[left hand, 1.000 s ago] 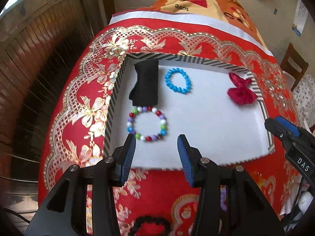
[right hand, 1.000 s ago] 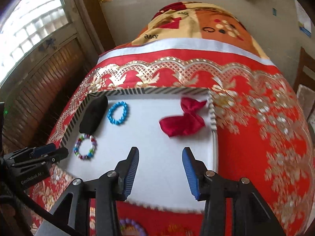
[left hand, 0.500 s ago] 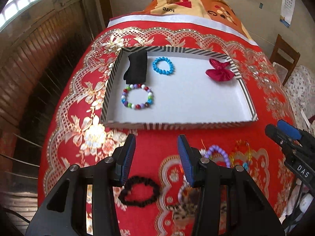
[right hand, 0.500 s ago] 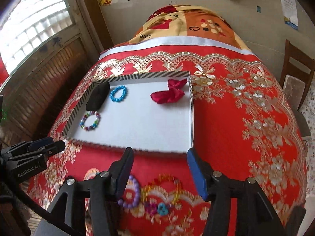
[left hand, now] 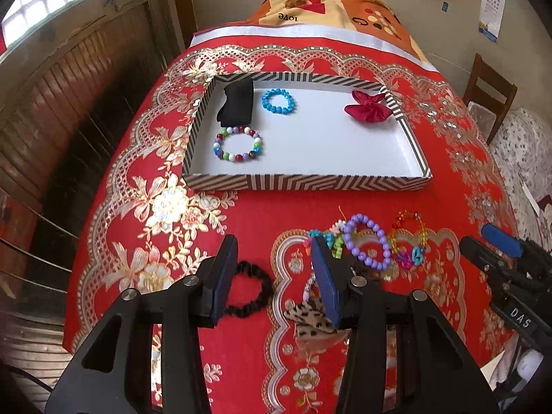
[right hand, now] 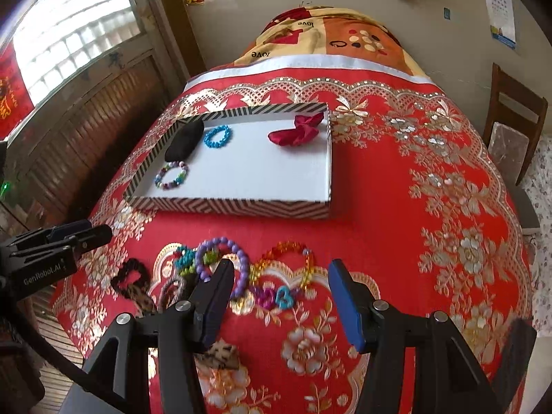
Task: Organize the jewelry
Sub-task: 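Withdraw both tools back toward the remaining jewelry, then grasp the black scrunchie with the left tool while the right tool grasps the purple bead bracelet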
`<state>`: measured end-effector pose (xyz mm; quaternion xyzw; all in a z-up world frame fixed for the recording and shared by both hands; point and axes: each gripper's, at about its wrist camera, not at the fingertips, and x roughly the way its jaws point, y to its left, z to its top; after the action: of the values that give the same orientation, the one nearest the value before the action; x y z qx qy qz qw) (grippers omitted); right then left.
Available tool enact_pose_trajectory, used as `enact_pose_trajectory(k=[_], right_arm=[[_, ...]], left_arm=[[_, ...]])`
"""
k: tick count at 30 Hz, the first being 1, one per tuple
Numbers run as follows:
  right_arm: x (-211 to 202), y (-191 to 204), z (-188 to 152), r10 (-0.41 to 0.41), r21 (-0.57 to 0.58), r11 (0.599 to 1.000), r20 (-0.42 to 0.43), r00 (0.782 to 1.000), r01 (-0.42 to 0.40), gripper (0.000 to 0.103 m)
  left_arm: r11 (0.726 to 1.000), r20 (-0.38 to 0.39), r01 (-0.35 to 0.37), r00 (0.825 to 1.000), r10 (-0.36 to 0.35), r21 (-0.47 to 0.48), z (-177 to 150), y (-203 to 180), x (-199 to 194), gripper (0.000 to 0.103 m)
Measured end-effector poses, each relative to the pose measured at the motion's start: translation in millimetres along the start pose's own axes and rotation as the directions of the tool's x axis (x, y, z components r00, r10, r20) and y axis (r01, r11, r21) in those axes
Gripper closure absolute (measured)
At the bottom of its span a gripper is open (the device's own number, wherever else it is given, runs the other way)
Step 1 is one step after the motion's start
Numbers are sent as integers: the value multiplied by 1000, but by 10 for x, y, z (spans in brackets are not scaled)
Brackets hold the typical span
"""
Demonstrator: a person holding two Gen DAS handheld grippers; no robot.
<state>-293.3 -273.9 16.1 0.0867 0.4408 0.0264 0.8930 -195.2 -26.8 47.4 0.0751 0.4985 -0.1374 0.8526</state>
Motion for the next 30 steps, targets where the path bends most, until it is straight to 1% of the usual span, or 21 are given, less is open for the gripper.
enact_pose_trajectory(k=[3,5,7,13,16,19,21,24,28,30], right_arm=[[10,15,-82,14,1,1000,-15,1000,-14,49],[28,18,-131,28,1,1000,-23,999,-28,49],[61,26,-177,42,0,999,-32,999,-42,49],[212,68,-213,88,-20,996,-60,994,-90,49],[286,101,-184,116,-36,992,-65,991,-118,49],[393,173,-132,131,-74,988,-74,989,-136,53],[482,216,-91,139,-97,984,-87,986,-147,55],[623,303,-18,141,-152,976,-108,984,-157,59],[831,389,90,126,-214,965,-131,983,-152,63],[923,405,124,110,-238,960,-148,983,-144,66]], left_arm=[[999,-12,16,1000,-17,-30,-32,78,-5,60],[999,-20,13,1000,-14,-49,-55,157,7,60],[997,-42,30,999,-34,-77,-75,260,45,60],[979,-106,48,992,-70,-200,-128,655,213,60],[972,-134,43,988,-76,-229,-150,776,295,59],[974,-179,45,980,-86,-222,-213,811,404,59],[979,-204,33,976,-75,-203,-269,813,483,58],[986,-242,1,969,-42,-166,-355,796,619,58],[991,-261,-53,965,21,-120,-428,770,737,58],[992,-263,-68,964,38,-107,-441,768,777,58]])
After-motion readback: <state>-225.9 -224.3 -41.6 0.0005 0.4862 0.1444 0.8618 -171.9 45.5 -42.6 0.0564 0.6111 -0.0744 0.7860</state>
